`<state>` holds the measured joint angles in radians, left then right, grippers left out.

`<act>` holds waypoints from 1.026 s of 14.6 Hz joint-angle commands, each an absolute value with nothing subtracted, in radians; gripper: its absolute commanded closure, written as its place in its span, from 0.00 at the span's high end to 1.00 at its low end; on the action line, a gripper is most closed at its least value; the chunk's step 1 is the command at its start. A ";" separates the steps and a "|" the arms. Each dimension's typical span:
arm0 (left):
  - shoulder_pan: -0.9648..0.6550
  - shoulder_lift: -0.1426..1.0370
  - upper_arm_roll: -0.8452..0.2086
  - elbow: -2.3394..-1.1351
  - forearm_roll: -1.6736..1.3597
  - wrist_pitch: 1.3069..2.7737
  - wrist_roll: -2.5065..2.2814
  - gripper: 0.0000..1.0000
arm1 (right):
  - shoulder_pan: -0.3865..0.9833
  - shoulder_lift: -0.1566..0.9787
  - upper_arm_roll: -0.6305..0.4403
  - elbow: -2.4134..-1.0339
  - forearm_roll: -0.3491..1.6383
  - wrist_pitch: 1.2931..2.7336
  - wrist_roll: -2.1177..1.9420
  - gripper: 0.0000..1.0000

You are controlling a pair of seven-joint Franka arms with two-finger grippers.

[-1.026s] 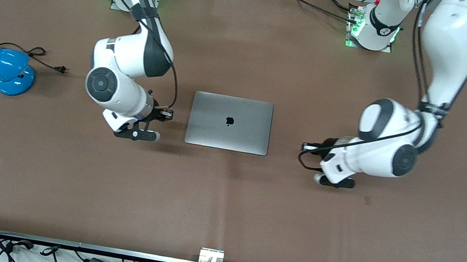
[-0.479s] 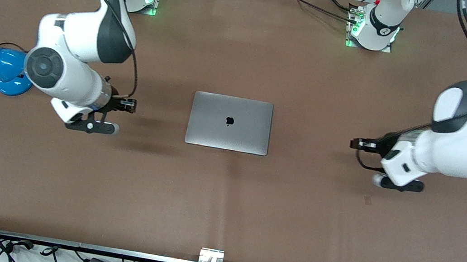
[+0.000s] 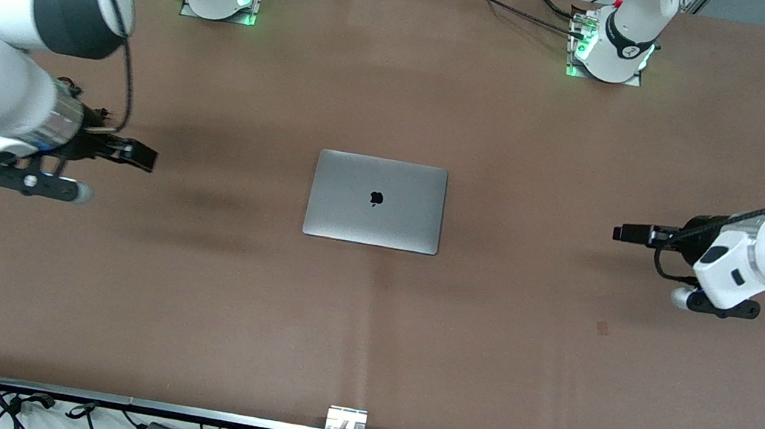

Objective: Close laptop with both arms from behind

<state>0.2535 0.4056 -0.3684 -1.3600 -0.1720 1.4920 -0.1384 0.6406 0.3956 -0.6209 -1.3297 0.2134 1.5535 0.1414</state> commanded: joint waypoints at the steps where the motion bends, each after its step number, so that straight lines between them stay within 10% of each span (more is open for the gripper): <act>1: 0.268 0.373 -0.357 -1.245 -0.115 1.399 -0.132 1.00 | 0.644 0.390 -0.687 -1.282 0.216 1.522 0.112 1.00; 9: 0.278 0.355 -0.357 -1.141 0.020 1.313 -0.138 1.00 | 0.381 0.351 -0.524 -1.275 0.290 1.581 0.031 1.00; 15: 0.250 -0.004 -0.281 -1.686 0.037 1.637 -0.121 1.00 | -0.065 0.264 -0.010 -1.299 0.058 1.623 0.002 1.00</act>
<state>0.2638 0.2227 -0.3299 -1.3595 0.0372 1.4767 -0.1381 0.0555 0.3048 -0.1706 -1.2769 0.1164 1.6177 -0.0022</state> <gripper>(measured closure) 0.000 0.000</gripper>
